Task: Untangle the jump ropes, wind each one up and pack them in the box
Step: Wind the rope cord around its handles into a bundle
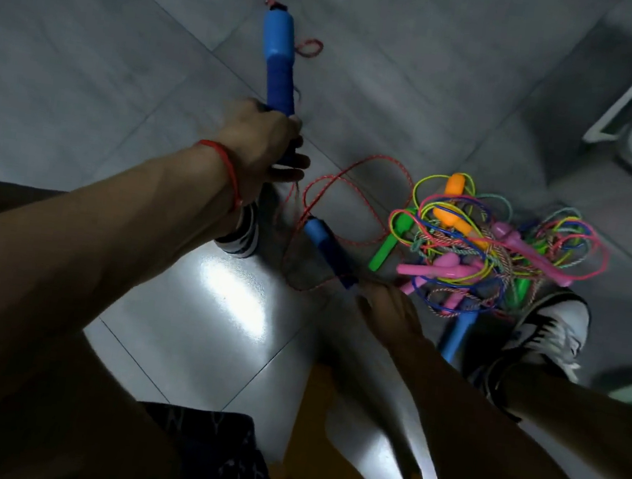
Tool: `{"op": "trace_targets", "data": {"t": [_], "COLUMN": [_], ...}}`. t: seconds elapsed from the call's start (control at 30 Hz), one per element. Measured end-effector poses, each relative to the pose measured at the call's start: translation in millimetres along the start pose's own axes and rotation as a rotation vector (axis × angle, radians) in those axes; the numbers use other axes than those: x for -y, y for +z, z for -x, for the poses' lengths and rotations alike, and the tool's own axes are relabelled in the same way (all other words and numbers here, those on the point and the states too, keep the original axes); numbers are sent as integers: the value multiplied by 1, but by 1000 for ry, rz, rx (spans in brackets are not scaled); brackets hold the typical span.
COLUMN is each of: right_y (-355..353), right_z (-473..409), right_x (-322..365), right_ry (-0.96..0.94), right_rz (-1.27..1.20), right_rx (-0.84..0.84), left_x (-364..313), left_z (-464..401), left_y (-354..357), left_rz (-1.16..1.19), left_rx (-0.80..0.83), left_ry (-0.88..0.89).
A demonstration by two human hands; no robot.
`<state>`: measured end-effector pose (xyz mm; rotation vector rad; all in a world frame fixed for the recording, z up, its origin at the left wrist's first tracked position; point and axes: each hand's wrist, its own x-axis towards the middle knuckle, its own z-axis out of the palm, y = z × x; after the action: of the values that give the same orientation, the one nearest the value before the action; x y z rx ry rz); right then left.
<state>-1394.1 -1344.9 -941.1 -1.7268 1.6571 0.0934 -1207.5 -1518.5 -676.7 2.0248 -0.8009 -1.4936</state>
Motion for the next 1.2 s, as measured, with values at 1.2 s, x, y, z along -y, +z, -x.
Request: {"op": "trace_targets", "data": {"t": [1.2], "right_y": [-273], "right_z": [84], "right_x": [89], "right_ry": [39], "right_rz": [-1399], "right_rx": [-93], "left_x": [6], "left_z": [77], "left_y": [72], "left_rz": [164], "left_rx": [504], "left_ry": [79]}}
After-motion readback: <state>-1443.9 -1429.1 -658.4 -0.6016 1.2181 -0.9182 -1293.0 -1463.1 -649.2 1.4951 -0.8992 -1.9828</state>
